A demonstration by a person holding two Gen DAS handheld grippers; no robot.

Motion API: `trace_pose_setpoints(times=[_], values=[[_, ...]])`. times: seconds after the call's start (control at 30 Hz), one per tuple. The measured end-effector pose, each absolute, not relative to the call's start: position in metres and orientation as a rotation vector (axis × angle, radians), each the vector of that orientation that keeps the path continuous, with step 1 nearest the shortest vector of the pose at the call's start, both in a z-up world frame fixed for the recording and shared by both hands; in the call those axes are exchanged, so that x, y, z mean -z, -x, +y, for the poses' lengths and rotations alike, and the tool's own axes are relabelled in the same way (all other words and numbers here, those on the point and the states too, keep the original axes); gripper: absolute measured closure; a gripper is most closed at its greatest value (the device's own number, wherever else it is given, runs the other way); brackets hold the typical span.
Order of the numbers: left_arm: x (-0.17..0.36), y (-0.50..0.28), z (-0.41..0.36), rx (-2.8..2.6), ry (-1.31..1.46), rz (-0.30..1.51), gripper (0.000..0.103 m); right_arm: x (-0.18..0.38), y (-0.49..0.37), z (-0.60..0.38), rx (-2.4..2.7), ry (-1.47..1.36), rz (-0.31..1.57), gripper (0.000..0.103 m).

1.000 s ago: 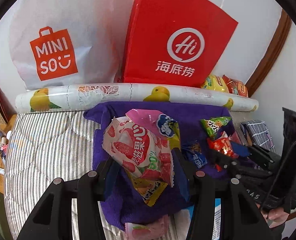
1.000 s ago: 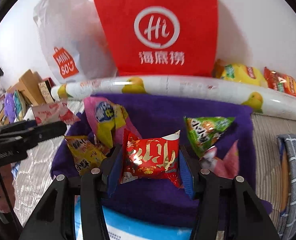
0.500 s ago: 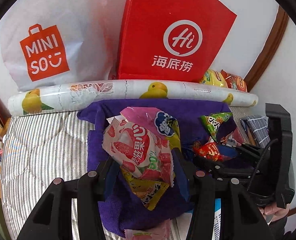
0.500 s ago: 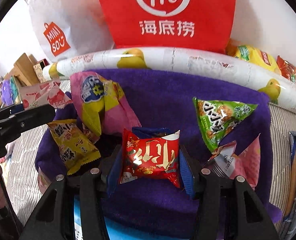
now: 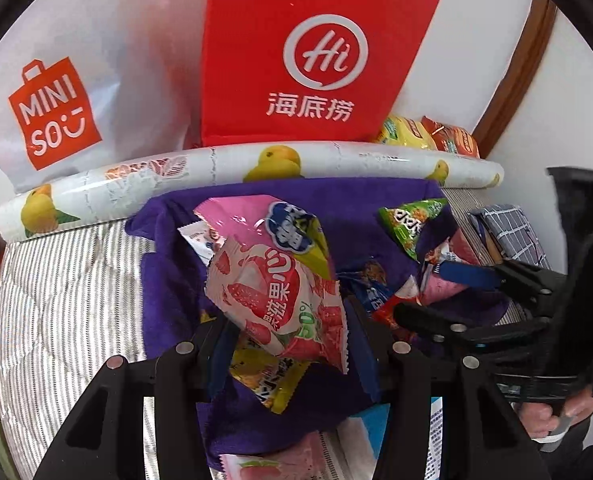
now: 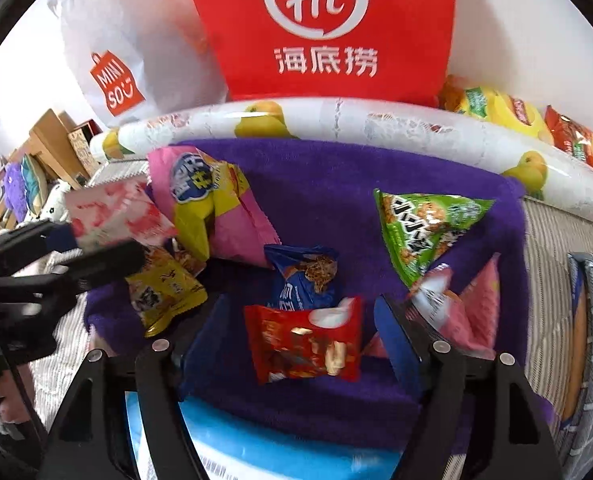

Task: Organize snacks
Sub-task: 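Open the right tool on the red packet while the left tool releases the strawberry packet, then move both tools back from the towel toward the tissue box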

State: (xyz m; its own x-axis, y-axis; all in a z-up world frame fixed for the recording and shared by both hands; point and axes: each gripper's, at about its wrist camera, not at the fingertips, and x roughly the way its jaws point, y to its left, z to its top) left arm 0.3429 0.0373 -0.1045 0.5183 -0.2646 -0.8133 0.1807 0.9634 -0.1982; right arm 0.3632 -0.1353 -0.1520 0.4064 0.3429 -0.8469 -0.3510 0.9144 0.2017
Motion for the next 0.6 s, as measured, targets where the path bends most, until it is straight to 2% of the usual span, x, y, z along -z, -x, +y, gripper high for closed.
trace_pose_setpoints(times=[0.6], values=[[0.123,-0.353,0.012,0.303,0.046,1.031,0.051,0.119,-0.292,-0.192,-0.389,-0.097,0.984,0.028]])
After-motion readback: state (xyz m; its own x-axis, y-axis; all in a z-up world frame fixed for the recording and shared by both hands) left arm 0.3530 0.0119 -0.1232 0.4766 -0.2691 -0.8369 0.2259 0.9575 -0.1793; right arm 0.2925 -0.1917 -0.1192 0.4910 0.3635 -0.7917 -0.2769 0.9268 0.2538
